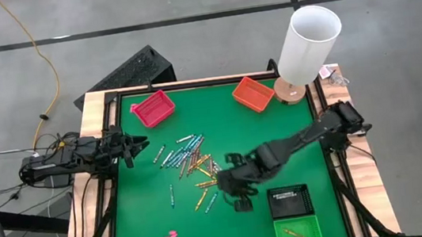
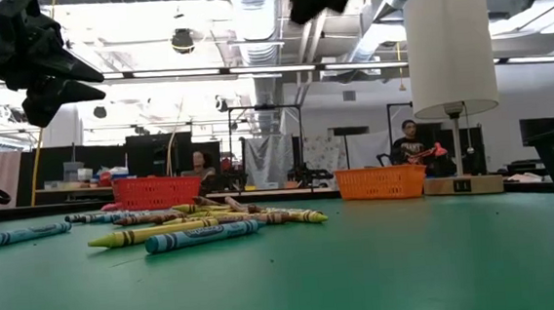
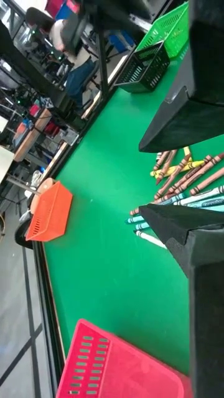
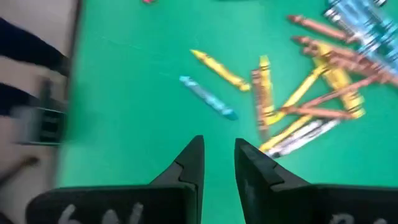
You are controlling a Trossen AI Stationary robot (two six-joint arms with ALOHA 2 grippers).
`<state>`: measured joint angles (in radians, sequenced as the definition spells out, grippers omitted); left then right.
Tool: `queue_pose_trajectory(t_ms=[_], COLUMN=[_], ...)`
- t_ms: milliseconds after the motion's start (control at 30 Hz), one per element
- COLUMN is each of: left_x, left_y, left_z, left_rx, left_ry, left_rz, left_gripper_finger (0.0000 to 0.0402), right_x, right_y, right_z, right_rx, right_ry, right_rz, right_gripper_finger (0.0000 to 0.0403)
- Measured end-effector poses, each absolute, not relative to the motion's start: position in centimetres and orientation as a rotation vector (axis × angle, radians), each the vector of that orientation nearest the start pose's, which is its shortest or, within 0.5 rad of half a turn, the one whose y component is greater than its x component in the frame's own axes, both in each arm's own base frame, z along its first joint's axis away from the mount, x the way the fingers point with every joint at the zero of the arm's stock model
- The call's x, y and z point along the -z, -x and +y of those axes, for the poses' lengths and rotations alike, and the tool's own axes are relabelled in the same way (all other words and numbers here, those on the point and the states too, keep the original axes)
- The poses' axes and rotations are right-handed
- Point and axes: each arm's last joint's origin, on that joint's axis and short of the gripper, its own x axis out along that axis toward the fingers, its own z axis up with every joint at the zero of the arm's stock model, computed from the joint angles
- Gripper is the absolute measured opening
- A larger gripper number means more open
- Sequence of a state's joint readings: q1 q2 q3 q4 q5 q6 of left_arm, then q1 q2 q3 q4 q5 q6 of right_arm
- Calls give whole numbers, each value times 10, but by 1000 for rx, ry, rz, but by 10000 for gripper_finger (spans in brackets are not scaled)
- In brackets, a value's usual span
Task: Sort crayons
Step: Put the blue crayon into the orange bin
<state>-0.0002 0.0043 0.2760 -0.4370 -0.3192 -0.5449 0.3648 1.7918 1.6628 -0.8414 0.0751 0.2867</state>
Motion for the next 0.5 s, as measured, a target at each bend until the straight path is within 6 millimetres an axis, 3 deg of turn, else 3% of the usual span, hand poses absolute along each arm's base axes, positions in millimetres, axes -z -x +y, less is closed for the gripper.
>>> queue_pose_trajectory(t_ms=[200,500], left_x=[-212,-212], left_y=[-70,-70], left_z=[9,9], left_rx=[-347,-337], left_ry=[506,506], left_rz=[76,81], left_gripper_finger=[135,135], right_x=[-285,-249], right_y=[-392,-419], right_z=[108,102], right_rx=[-273,-434], right_ry=[39,185], right_rz=[957,965], right_gripper_finger=[83,83])
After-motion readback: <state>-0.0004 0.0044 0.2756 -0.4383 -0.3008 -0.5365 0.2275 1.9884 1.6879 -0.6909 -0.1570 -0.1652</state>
